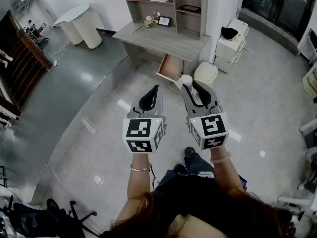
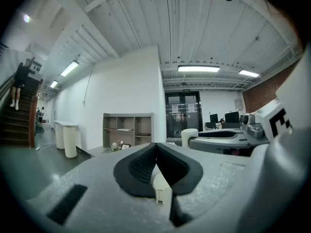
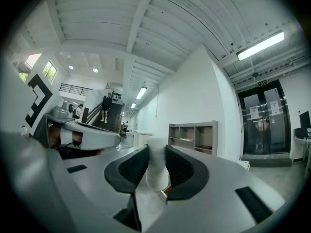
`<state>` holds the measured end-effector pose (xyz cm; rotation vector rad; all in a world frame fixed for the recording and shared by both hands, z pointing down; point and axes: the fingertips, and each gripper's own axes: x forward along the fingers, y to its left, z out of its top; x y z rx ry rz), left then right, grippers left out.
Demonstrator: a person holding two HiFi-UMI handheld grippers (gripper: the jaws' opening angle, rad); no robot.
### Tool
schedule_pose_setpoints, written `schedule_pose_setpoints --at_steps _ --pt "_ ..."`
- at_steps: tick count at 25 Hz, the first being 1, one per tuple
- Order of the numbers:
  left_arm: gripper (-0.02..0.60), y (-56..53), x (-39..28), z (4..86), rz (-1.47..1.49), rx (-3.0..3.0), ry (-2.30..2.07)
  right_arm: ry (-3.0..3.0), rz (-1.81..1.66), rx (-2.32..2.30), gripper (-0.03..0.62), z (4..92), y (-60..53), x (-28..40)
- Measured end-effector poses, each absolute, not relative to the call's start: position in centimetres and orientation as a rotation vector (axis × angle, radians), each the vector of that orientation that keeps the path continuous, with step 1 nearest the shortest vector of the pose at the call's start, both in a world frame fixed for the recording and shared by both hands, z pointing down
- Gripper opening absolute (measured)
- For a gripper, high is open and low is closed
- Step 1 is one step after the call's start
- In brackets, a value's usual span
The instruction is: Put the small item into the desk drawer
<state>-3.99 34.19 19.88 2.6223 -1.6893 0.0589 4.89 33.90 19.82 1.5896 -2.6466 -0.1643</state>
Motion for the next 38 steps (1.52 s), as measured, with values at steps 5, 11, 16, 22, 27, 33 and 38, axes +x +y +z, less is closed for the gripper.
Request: schedule_pose_setpoints --at_steps 5,11,16,22,27,33,38 --pt "0.015 34.2 -4.1 19.9 0.065 2.627 -1.677 -2.651 -0.162 1.602 0.103 19.8 34.0 4.5" --pt "0.015 33.1 -3.7 20.1 0.077 2.633 -1.667 -2.626 -0.192 1.637 0.103 19.8 32.8 5.0" --pt "0.015 31.1 -3.1 20.6 0.087 2.636 -1.651 -2.612 -0.185 1.655 0.103 20.4 30.8 5.7" --pt "0.015 27.8 -2.2 21.3 0.104 2.630 -1.648 -2.606 -0.172 1.657 0.104 21.1 27.4 6.6" --pt "0.015 24.0 -1.5 22.2 0.123 2.620 -1.654 -2.595 -0.161 1.637 0.104 22.3 24.0 7.3" --pt "0.015 18.9 -0.9 23.2 0.144 2.604 -1.649 -2.600 -0.123 1.612 0.104 23.4 19.2 7.6" --pt "0.015 14.7 -0.1 23.4 0.141 2.598 -1.640 -2.609 -0.105 1.595 0.104 23.6 15.4 7.9"
